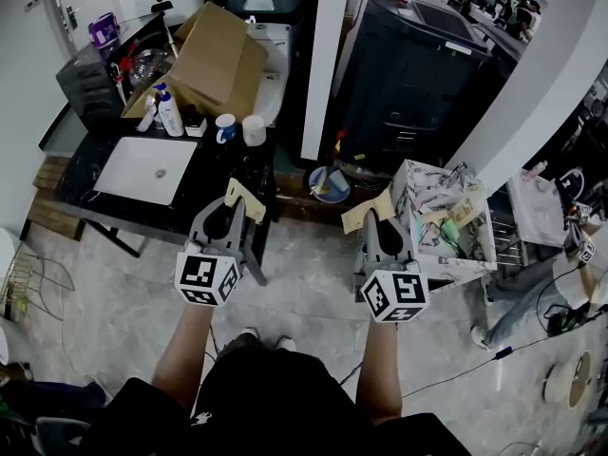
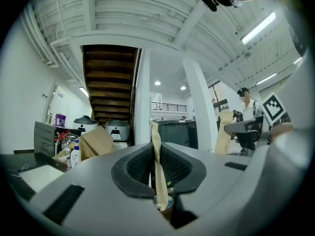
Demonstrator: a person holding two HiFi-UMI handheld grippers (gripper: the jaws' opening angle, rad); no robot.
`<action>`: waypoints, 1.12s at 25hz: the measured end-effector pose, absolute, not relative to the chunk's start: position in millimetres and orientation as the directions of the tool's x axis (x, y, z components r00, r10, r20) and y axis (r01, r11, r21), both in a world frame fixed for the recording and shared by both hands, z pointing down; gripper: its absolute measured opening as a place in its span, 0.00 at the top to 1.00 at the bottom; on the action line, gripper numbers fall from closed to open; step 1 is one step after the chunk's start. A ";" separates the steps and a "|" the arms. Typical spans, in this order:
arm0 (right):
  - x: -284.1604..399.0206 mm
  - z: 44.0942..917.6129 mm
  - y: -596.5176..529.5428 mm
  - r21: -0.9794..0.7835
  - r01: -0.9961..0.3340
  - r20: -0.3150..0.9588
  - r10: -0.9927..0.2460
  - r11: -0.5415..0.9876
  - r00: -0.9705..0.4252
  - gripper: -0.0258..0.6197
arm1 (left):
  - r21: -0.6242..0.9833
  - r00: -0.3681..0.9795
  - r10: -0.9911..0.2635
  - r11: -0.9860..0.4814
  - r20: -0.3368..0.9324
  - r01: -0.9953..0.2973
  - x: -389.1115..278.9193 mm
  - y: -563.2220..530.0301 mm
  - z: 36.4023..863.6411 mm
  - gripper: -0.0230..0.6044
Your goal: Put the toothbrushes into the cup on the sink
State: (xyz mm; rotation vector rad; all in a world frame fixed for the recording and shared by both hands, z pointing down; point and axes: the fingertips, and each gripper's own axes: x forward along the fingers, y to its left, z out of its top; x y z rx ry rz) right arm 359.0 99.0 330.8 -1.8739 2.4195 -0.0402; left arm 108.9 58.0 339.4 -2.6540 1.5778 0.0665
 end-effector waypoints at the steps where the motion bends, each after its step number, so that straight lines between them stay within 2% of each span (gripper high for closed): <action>1: 357.3 331.7 99.4 -0.073 -0.963 -0.047 -0.966 0.259 -0.256 0.92 | -0.026 0.473 -0.879 -0.472 -0.063 -0.881 107.3 59.9 339.1 0.90; 15: 302.2 334.5 88.3 -0.081 -0.926 -0.042 -0.929 0.370 -0.367 0.92 | -0.033 0.393 -0.917 -0.392 -0.072 -0.920 60.4 72.9 337.3 0.90; 28: 246.1 326.7 74.1 -0.079 -0.941 -0.047 -0.944 0.329 -0.327 0.92 | -0.035 0.431 -0.899 -0.429 -0.076 -0.903 2.3 50.3 331.9 0.90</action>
